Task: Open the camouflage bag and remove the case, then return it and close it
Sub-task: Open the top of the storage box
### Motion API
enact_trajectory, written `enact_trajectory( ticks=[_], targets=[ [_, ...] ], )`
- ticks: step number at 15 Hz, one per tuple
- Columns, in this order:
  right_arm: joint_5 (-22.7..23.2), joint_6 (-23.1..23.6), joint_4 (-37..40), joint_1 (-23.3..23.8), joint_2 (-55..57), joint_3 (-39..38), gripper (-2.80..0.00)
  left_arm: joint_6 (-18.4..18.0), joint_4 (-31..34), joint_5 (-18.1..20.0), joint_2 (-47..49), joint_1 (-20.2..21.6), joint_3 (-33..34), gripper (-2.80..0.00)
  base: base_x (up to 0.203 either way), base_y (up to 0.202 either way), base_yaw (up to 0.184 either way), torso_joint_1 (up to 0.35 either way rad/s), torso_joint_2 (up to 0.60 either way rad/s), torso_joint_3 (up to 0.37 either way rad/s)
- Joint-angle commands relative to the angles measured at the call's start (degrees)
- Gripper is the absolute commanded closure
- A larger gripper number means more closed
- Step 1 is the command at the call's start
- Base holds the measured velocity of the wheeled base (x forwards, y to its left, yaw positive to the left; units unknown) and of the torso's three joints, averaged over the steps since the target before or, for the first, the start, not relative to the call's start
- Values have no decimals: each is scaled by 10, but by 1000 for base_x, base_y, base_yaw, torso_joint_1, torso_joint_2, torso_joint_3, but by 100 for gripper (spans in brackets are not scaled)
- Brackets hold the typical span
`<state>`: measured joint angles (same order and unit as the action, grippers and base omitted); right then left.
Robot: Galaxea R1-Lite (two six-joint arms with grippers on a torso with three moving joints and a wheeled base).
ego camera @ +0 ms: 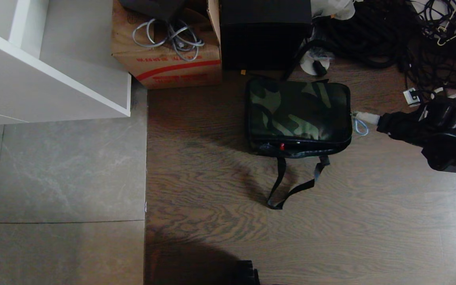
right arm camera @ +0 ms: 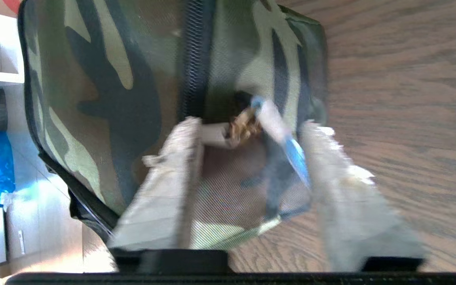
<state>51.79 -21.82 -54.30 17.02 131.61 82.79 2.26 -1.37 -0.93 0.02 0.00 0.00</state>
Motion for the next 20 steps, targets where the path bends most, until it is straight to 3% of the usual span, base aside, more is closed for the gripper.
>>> enact_trajectory(
  ticks=[1, 7, 10, 12, 15, 18, 20],
  targets=[
    [3, -6, 2, 13, -14, -15, -280, 0, 0, 0, 0, 0, 6, 0, 0, 0, 0, 0, 0, 0],
    [10, -4, 157, 59, -59, -19, -280, 0, 0, 0, 0, 0, 6, 0, 0, 0, 0, 0, 0, 0],
    [-24, -22, 184, 59, -74, -48, -280, 0, 0, 0, 0, 0, 6, 0, 0, 0, 0, 0, 0, 0],
    [-89, -104, 192, 47, -76, -55, -280, 0, 0, 0, 0, 0, 6, 0, 0, 0, 0, 0, 0, 0],
    [-186, -283, 191, 1, -78, -35, -280, 0, 0, 0, 0, 0, 6, 0, 0, 0, 0, 0, 0, 0],
    [-296, -348, 185, -42, -75, -11, -280, 0, 0, 0, 0, 0, 6, 0, 0, 0, 0, 0, 0, 0],
    [-318, -373, 183, -52, -62, -9, -280, 0, 0, 0, 0, 0, 6, 0, 0, 0, 0, 0, 0, 0]
  ],
)
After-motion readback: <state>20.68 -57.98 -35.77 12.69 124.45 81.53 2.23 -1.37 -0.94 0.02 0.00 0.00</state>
